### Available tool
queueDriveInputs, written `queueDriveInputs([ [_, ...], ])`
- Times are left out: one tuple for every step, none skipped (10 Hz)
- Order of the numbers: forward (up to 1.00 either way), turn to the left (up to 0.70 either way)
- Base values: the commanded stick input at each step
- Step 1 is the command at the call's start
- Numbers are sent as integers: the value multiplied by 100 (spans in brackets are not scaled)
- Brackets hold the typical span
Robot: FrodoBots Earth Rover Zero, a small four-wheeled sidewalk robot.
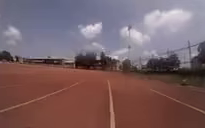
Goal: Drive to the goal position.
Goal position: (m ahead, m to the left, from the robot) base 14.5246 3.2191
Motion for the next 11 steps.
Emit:
queueDriveInputs([
  [70, 0],
  [70, 0],
  [70, 0],
  [70, 0],
  [70, 0],
  [70, 0],
  [70, 0],
  [70, 0],
  [70, 0],
  [70, 0],
  [70, 0],
])
